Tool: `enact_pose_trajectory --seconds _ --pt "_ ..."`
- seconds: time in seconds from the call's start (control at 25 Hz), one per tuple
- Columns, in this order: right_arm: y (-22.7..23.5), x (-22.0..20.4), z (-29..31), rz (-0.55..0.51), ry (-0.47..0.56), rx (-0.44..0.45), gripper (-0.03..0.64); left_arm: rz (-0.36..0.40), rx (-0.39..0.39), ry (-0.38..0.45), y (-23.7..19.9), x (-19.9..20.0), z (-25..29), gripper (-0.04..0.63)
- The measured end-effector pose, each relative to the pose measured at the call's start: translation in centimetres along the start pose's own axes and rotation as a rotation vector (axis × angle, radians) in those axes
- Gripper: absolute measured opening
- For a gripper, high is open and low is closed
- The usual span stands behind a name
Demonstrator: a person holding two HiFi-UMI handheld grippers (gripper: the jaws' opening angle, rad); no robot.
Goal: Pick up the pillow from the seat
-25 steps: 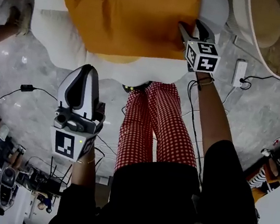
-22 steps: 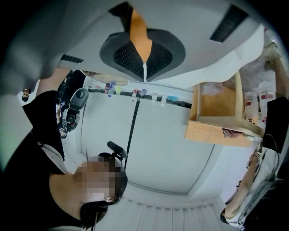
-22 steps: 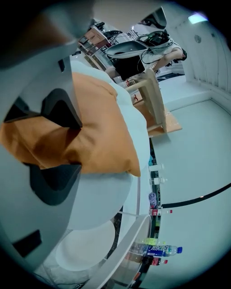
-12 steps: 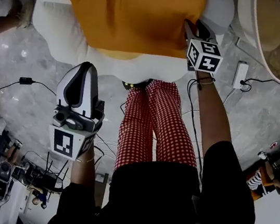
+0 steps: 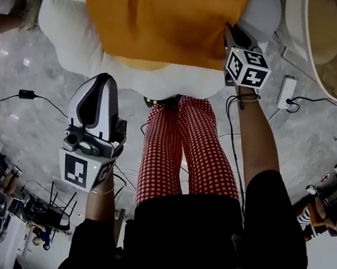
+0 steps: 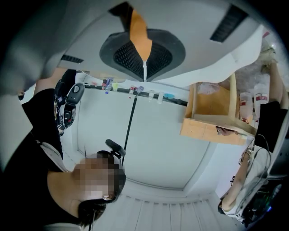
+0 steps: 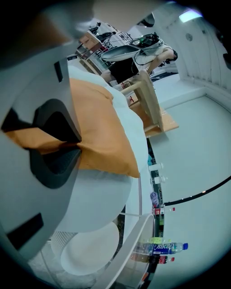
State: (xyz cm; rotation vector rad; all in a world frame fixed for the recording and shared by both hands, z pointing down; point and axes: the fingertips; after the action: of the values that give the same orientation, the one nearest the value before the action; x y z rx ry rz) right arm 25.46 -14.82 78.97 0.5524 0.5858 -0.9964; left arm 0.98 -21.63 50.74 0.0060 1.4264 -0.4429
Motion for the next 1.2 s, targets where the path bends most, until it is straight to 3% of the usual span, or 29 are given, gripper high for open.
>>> enact_pose_trajectory --seconds 0.24,0.72,0.92,1.08,1.2 --pt "-0.3 0.1 0.0 -0.062 -0.019 -0.013 0.043 0.018 0.026 0.021 -0.4 0.3 -1.0 0.011" --pt "0.3 -0.4 -1.5 -0.026 0.000 -0.085 0.040 0.038 -0.005 0.031 -2.9 -1.7 -1.8 0.011" --pt "0.0 -0.8 -1.5 0.008 0.011 -0.141 0.038 0.017 0.015 0.011 -6.2 -3.3 -2.8 0.012" --pt "-0.1 -0.9 -1.9 0.014 0.010 -0.167 0.038 -0.024 0.014 0.044 -8.5 -4.0 -3.6 0.012" --pt "-0.3 -1.1 -2.2 0.010 0.013 -0.182 0.038 -0.012 0.006 0.053 -9.7 -4.7 -3.7 0.012"
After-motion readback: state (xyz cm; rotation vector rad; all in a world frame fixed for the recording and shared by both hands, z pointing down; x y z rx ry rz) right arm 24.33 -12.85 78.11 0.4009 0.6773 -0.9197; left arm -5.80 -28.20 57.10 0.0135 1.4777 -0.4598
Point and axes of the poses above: the fingertips, and each gripper's own axes: z forward along the fingers, y to its right, x out of its top, and after that the axes turned 10 degrees about -x, right-handed
